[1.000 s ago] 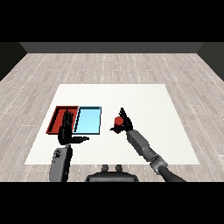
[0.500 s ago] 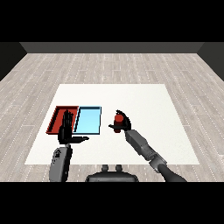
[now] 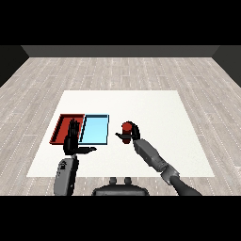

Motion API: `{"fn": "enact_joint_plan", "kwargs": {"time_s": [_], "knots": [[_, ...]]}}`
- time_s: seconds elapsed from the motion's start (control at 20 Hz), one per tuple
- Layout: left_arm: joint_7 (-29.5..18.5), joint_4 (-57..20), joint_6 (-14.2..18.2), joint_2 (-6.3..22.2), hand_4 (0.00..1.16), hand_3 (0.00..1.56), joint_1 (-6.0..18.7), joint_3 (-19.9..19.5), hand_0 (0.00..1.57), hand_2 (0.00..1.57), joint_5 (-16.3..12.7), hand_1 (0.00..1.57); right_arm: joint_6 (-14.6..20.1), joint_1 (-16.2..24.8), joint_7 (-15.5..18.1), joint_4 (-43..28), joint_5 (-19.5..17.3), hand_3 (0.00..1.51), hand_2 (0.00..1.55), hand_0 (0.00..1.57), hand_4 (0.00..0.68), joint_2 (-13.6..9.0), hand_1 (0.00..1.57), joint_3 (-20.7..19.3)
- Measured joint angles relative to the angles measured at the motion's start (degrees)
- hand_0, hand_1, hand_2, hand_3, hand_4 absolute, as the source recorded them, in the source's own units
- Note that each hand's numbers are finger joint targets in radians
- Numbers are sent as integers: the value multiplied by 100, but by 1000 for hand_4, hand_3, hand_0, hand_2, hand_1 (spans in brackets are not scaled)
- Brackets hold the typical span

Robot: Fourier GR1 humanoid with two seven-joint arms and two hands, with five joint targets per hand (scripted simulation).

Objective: Pick the red can and put it in the red box

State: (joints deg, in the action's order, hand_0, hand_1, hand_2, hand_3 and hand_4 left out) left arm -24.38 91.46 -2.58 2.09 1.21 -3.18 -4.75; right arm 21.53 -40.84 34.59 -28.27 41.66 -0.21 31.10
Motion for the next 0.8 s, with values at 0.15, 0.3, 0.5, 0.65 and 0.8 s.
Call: {"fn": "enact_joint_plan", "kwargs": {"time_s": [0.15, 0.3, 0.5, 0.65, 0.8], "knots": [[104, 64, 69, -56, 0, 0, 67, 74, 0, 0, 40, 0, -25, -221, 26, 196, -65, 1373, 1437, 1438, 607, 11, 1438, 7], [201, 209, 37, -54, 0, 0, -25, 154, 0, 0, 49, 0, 67, -244, 101, 19, -263, 1368, 1432, 1427, 625, -1, 1427, -4], [226, 272, 39, -110, 0, 0, -118, 347, 0, 0, 121, 0, 304, -105, -59, -652, -574, 1373, 1427, 1419, 615, -124, 1419, -14], [201, 92, -18, -90, 0, 0, 39, 354, 0, 0, 130, 0, 501, 13, -284, -1273, -808, 1377, 1432, 1445, 630, -291, 1445, -24], [344, 165, 50, -103, 0, 0, 58, 491, 0, 0, 189, 0, 712, 268, -509, -2081, -1025, 1387, 1438, 1463, 661, -456, 1463, 21]]}}
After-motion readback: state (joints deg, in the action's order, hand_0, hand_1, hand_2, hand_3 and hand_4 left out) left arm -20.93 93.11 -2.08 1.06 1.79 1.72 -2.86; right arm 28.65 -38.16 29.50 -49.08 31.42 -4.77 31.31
